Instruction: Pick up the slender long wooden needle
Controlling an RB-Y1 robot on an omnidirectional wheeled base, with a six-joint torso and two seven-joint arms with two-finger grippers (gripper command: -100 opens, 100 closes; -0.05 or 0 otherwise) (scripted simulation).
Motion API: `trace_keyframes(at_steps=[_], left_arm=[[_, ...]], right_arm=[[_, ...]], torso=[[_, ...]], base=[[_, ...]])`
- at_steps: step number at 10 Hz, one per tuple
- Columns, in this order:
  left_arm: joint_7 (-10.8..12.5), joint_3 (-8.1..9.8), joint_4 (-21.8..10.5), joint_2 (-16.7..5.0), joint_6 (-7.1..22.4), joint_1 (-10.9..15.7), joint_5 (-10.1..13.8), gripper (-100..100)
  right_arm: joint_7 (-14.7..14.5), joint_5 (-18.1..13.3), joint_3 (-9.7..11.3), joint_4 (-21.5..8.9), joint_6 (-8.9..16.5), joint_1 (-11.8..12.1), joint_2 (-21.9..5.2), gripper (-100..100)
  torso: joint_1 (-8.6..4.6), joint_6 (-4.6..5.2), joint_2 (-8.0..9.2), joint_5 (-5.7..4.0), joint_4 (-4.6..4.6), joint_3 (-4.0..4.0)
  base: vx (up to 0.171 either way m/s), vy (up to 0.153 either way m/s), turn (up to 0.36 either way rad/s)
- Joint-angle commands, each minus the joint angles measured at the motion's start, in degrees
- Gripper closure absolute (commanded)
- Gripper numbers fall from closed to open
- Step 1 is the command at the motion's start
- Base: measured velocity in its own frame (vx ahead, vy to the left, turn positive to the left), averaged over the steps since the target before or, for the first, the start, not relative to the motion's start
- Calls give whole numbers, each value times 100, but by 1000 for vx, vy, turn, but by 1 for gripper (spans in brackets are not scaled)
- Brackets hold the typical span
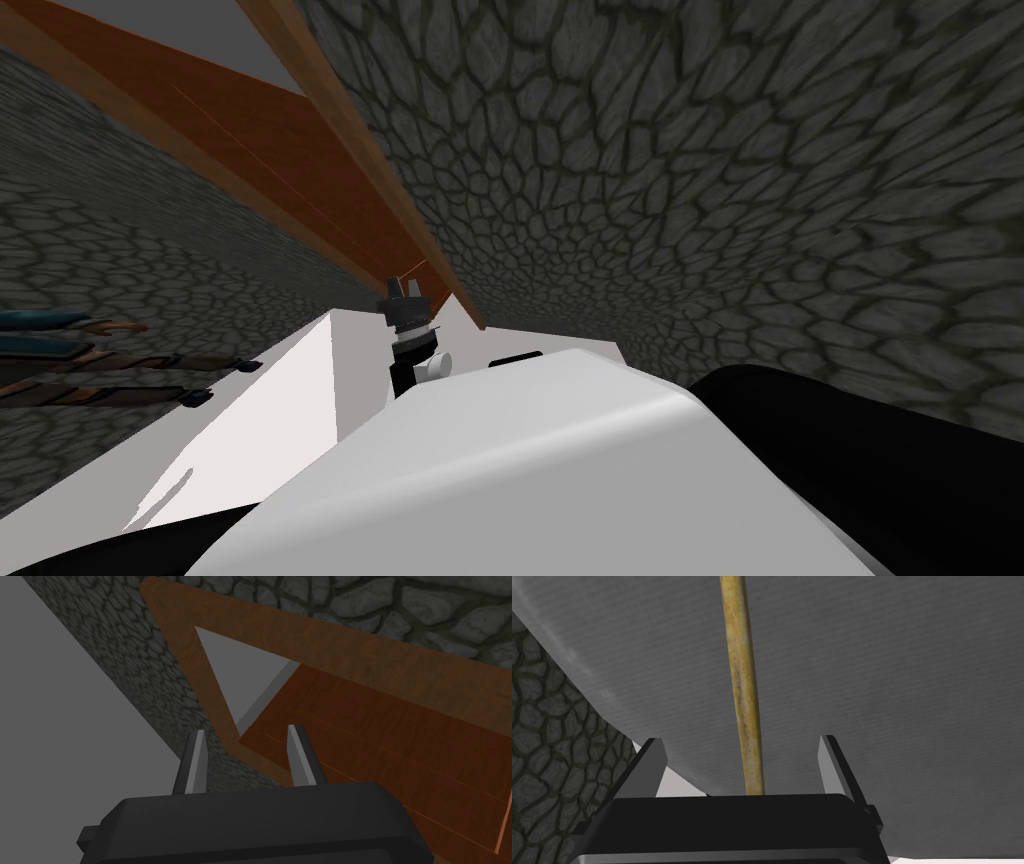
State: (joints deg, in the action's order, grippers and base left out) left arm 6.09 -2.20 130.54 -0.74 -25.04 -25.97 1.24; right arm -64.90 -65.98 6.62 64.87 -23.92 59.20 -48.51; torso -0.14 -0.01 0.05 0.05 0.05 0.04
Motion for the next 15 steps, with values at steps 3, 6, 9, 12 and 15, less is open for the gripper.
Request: trace_keyframes(at_steps=[3, 6, 9, 12, 15], left_arm=[[0, 0, 0, 0, 0, 0, 0, 0], [0, 0, 0, 0, 0, -1, 0, 0], [0, 1, 0, 0, 0, -1, 0, 0], [0, 1, 0, 0, 0, -1, 0, 0], [0, 1, 0, 0, 0, -1, 0, 0]], right_arm=[[-569, 435, -72, -302, -42, 47, 280, -100], [-1055, 942, -185, -717, -121, 108, 635, -100], [-1442, 1261, -241, -925, -161, 139, 812, -100], [-1475, 1239, -242, -905, -161, 138, 790, 100], [-1476, 1241, -260, -890, -159, 124, 773, 100]], torso=[[12, 2, 5, 2, 1, 3], [6, 4, 5, 2, 1, 3], [-4, 4, -3, 0, 0, -1], [-1, 7, 4, -2, 2, 3], [-20, 28, 20, -26, 1, 11]], base=[[-24, 34, 116], [-27, 38, 140], [-10, 18, 74], [-16, 19, 55], [2, 1, 5]])
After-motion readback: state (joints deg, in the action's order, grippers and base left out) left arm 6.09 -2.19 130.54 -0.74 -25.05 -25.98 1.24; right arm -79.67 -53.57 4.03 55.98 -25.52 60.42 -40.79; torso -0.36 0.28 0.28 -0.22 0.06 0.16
